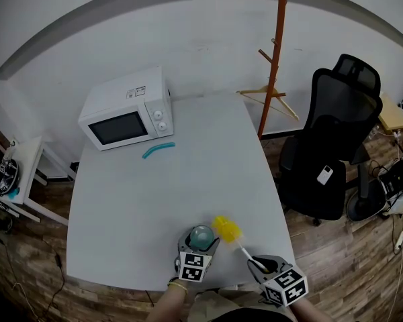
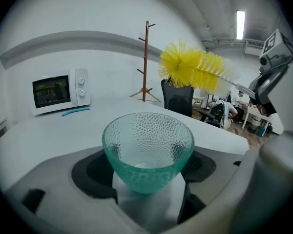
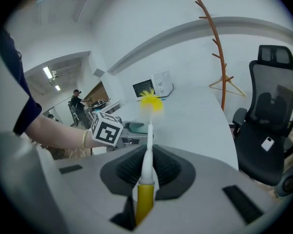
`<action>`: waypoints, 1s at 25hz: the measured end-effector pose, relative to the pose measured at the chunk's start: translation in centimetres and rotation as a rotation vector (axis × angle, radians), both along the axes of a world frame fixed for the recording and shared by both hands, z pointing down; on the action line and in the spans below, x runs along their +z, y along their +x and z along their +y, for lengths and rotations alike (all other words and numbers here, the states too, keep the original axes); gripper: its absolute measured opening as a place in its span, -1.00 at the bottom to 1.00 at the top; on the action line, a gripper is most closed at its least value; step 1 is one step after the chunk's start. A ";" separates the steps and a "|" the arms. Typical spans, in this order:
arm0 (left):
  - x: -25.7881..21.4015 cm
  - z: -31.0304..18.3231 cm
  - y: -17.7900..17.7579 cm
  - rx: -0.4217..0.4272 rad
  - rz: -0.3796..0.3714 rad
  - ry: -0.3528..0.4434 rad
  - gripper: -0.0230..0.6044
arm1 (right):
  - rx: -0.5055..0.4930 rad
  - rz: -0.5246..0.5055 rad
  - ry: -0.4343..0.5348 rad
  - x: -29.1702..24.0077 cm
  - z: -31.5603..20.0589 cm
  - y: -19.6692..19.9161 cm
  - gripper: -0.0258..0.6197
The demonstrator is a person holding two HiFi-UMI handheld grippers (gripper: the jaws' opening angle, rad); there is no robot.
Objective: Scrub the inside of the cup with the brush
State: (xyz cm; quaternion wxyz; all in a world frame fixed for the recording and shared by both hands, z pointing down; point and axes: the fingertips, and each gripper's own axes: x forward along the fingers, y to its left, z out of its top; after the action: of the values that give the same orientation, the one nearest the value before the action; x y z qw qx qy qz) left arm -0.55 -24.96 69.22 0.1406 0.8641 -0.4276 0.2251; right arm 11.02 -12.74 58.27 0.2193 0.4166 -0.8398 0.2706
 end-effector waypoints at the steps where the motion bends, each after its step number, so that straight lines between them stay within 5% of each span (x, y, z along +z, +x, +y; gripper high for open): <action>1: 0.0 0.0 0.1 0.006 0.000 -0.003 0.30 | 0.000 0.000 0.004 0.0 -0.1 0.0 -0.77; 11: -1.6 0.7 -0.1 0.016 -0.025 0.013 0.30 | -0.088 0.049 0.036 -0.3 -0.4 -0.2 -0.77; 25: -5.1 3.6 -4.6 -0.013 -0.275 0.054 0.30 | -0.654 0.516 0.217 -3.7 -1.0 -1.3 -0.77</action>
State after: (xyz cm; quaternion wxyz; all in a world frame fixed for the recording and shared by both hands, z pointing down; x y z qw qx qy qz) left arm -5.10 -21.41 64.14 0.0591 0.8258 -0.4542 0.3289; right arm 9.73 -13.78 54.55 0.4513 0.2029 -0.8688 -0.0162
